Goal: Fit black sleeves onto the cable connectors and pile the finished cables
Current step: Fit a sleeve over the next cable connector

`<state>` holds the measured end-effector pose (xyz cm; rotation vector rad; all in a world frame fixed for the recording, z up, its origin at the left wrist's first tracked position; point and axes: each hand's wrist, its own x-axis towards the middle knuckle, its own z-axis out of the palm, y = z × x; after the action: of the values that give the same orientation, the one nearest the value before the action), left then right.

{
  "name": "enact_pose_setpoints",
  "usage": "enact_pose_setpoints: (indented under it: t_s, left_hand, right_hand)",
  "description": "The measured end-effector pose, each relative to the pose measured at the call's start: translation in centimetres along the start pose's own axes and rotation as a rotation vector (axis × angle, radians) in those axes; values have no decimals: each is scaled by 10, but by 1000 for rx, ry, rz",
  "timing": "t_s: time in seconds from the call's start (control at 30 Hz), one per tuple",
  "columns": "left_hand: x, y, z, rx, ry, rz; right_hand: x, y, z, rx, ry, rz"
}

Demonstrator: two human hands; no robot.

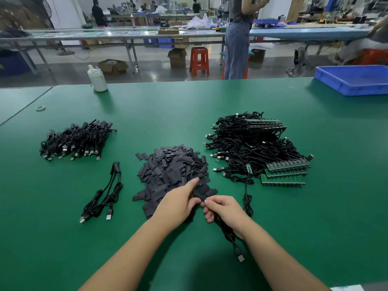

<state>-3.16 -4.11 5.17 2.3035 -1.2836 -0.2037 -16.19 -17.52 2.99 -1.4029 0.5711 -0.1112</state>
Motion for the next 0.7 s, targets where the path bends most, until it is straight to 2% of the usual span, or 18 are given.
enact_pose_setpoints:
  t_s: [0.07,0.13,0.2,0.47,0.63,0.7]
  left_hand:
    - [-5,8,0,-337,44,-150]
    - [-10,16,2,-636,-21,-263]
    - [-14,24,4,-787,-92,-279]
    - [-17,37,0,-1060,-20,-313]
    - [-21,23,-13,-936,14,-314]
    - [-22,13,-24,-895,19,-330]
  right_hand:
    - [-2,-7,3,131,73,-4]
    - [-2,-17,9,214,158,-34]
    - [-2,-29,15,272,213,-85]
    - [4,-51,35,483,281,-81]
    - [7,-50,30,270,287,-100]
    - [9,-49,19,65,318,-134]
